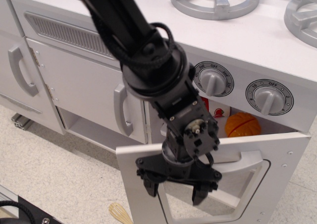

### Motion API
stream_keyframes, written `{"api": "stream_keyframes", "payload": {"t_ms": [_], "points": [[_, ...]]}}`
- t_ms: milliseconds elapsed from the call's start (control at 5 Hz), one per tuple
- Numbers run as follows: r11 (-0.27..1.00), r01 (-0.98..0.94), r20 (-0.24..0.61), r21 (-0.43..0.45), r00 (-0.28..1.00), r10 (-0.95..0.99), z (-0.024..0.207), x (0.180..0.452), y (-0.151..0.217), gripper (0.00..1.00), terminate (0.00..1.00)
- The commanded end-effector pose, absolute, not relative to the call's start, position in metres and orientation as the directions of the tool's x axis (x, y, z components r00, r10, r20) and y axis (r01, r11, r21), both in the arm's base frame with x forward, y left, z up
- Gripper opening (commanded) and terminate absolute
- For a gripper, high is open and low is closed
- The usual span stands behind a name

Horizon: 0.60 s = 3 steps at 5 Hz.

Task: Close oven

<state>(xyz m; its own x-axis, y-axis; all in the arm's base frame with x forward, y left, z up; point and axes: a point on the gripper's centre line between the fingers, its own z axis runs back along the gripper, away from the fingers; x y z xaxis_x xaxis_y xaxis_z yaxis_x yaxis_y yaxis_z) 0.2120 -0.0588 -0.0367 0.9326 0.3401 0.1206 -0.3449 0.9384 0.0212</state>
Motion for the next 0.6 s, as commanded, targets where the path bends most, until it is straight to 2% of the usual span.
{"api": "stream_keyframes", "payload": {"t_ms": [0, 400], "points": [[0.921, -0.388, 0.181, -0.019, 0.905, 0.385, -0.024, 0.244, -0.042, 1.00, 0.00], [0.901, -0.432, 0.207, -0.031, 0.879, 0.429, -0.020, 0.268, -0.029, 1.00, 0.00]]}}
